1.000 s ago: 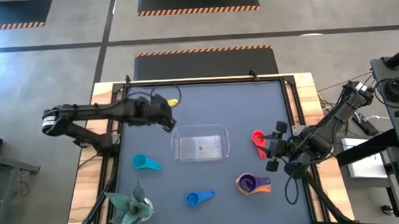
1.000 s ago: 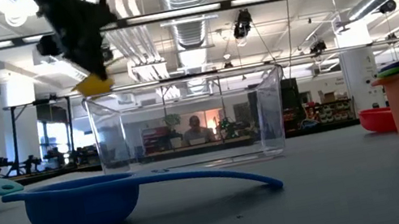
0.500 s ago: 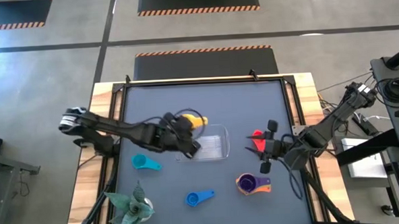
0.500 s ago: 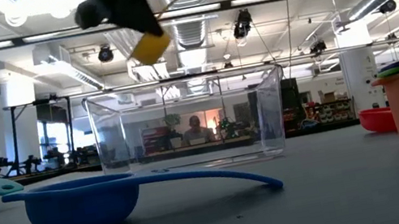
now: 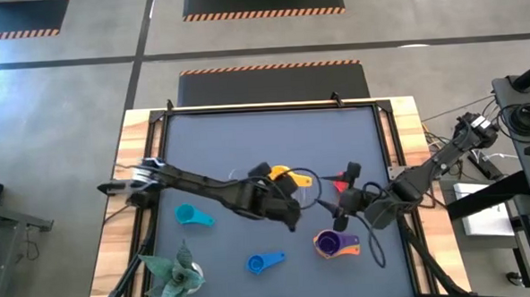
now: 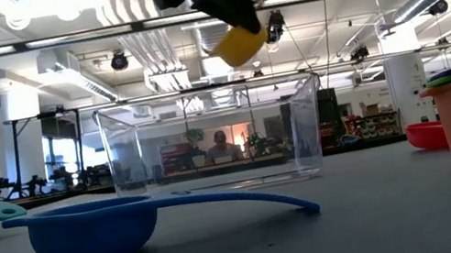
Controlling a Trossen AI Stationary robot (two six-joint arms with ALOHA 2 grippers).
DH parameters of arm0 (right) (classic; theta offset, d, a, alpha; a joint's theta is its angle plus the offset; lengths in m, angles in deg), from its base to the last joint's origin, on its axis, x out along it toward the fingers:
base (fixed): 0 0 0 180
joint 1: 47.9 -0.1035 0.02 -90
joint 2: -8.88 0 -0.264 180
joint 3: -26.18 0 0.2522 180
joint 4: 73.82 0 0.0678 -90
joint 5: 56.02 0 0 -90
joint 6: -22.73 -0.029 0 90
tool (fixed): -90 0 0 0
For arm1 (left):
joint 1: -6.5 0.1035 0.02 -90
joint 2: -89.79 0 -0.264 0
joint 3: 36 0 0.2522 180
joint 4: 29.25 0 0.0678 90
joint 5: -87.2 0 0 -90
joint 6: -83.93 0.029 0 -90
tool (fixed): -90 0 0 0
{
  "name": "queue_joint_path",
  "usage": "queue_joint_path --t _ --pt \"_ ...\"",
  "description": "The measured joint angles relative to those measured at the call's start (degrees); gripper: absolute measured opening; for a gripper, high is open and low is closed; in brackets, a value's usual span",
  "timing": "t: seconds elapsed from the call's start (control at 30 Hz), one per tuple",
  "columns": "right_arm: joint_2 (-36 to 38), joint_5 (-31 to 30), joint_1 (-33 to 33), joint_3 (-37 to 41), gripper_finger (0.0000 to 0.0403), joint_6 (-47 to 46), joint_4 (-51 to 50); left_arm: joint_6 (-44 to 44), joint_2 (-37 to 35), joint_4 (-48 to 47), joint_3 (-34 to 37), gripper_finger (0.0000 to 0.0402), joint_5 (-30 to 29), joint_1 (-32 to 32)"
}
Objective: Nest measuring cups in basket
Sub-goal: Stack the yellow measuring cup on top of the purple measuring cup
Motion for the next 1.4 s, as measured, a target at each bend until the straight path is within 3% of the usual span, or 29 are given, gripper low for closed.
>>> queue_joint_path --t 0.47,0.73,1.07,1.4 --pt "-7.63 2.40 6.74 0.02 0.0297 -2.69 0.19 0.43 18.05 -20.63 -28.51 0.0000 -0.05 -0.30" --pt "-8.59 7.33 8.99 0.02 0.0252 -0.59 0.29 0.76 18.05 -20.14 -27.72 0.0000 0.02 -0.81" --pt "-8.49 7.64 8.99 0.02 0.0123 1.90 0.02 0.56 18.05 -20.17 -27.64 0.0000 -0.02 -0.85" --pt "-8.49 6.88 8.97 0.02 0.0120 0.28 -1.39 0.13 18.03 -20.25 -27.62 0.0039 -0.19 -0.87"
